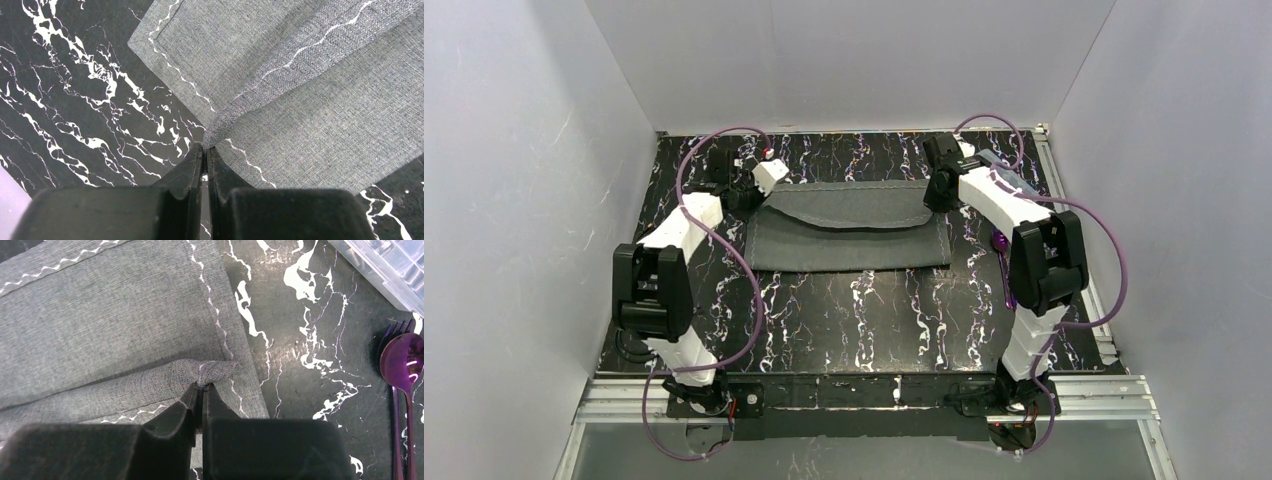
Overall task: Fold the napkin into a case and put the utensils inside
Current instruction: Fold the rectangle-folded napkin at the center of the board.
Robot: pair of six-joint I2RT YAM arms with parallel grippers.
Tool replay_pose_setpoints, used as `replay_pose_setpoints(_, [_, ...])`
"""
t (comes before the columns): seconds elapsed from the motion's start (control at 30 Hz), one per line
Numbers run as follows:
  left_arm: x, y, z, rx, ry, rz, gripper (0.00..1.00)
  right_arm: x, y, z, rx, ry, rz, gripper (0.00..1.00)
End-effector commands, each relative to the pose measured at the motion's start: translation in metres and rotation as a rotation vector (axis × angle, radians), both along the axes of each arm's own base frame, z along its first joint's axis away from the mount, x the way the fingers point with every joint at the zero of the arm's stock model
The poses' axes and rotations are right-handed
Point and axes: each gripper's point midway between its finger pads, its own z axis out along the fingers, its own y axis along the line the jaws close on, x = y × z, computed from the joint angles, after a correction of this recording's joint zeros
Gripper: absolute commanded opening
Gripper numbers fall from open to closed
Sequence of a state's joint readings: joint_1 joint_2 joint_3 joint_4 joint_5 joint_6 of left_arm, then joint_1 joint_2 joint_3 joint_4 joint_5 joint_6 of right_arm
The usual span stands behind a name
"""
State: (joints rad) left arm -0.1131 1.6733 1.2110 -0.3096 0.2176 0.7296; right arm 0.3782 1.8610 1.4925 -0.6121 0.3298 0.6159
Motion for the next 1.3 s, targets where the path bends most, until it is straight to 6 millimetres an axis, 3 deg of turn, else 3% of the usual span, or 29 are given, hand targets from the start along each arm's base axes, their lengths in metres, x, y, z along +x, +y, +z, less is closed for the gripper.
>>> replay_pose_setpoints(0.0, [0.024, 0.002, 0.013, -0.005, -0.069, 0.031, 0.00, 0.026, -0.005, 0.005, 0.014, -0.056, -0.015, 0.01])
replay_pose_setpoints(0.23, [0.042, 0.005, 0.001, 0.009, -0.086, 0.061, 0.00, 0.045, 0.002, -0.010, 0.028, -0.052, 0.001, 0.01])
replay_pose_setpoints(0.6, [0.060, 0.016, -0.005, 0.053, -0.138, 0.113, 0.00, 0.071, 0.003, -0.002, 0.029, -0.093, -0.003, 0.01])
replay_pose_setpoints(0.77, [0.061, 0.019, -0.015, 0.061, -0.119, 0.148, 0.00, 0.081, 0.000, -0.010, 0.027, -0.082, -0.013, 0.01])
replay_pose_setpoints(0.83, [0.063, 0.021, -0.020, 0.080, -0.111, 0.161, 0.00, 0.082, 0.000, -0.019, 0.025, -0.066, -0.007, 0.11])
replay_pose_setpoints(0.9, [0.064, 0.024, -0.024, 0.089, -0.094, 0.182, 0.03, 0.083, 0.003, -0.028, 0.026, -0.054, 0.006, 0.35])
replay_pose_setpoints(0.97, [0.066, 0.025, -0.022, 0.084, -0.091, 0.199, 0.15, 0.087, 0.006, -0.032, 0.029, -0.056, 0.019, 0.61])
replay_pose_setpoints(1.03, [0.068, 0.024, -0.016, 0.071, -0.107, 0.212, 0.22, 0.092, 0.006, -0.025, 0.030, -0.082, 0.027, 0.77])
replay_pose_setpoints(1.13, [0.068, 0.024, -0.002, 0.056, -0.126, 0.226, 0.29, 0.102, 0.004, 0.004, 0.014, -0.159, 0.031, 0.89])
replay_pose_setpoints(1.27, [0.066, 0.029, 0.014, 0.061, -0.144, 0.267, 0.39, 0.101, -0.006, 0.035, -0.035, -0.224, 0.045, 0.95])
